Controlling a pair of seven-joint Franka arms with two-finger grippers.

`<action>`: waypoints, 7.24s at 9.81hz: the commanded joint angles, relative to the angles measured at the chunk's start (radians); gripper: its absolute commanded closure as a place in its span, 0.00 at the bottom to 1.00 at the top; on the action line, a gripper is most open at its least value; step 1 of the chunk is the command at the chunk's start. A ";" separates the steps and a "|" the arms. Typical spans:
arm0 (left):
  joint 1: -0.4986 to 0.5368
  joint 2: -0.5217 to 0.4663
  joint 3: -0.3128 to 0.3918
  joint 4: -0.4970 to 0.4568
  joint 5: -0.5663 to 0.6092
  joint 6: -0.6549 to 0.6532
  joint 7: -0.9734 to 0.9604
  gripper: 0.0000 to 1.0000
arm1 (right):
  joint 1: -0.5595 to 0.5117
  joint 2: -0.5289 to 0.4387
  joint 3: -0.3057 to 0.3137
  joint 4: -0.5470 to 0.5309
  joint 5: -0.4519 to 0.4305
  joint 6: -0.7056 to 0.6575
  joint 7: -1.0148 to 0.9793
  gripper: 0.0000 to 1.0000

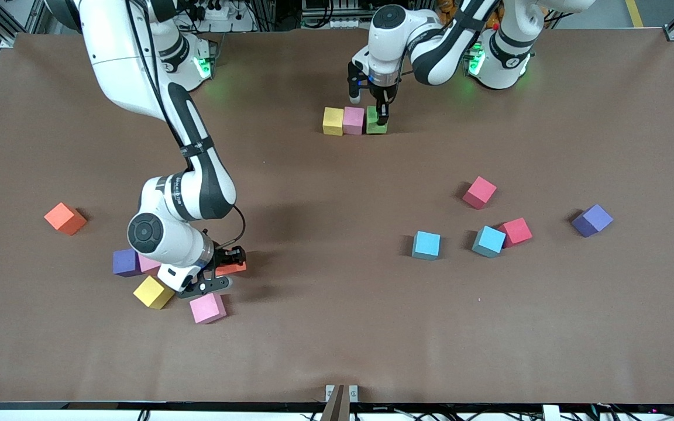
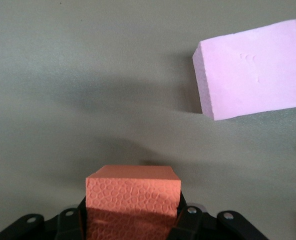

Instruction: Form number 2 with 11 blocks

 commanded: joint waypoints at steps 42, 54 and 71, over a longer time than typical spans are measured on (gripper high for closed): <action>0.055 -0.267 0.713 0.052 -0.060 -0.222 0.071 0.00 | 0.841 -0.064 -0.109 -0.184 -0.227 0.260 1.202 0.72; 0.039 -0.075 0.734 0.064 -0.163 -0.122 0.038 0.00 | 0.792 -0.024 0.074 -0.130 -0.321 0.165 1.288 0.74; 0.041 -0.001 0.739 0.122 -0.234 -0.092 0.030 0.00 | 0.796 -0.010 0.112 -0.132 -0.439 0.202 1.417 0.75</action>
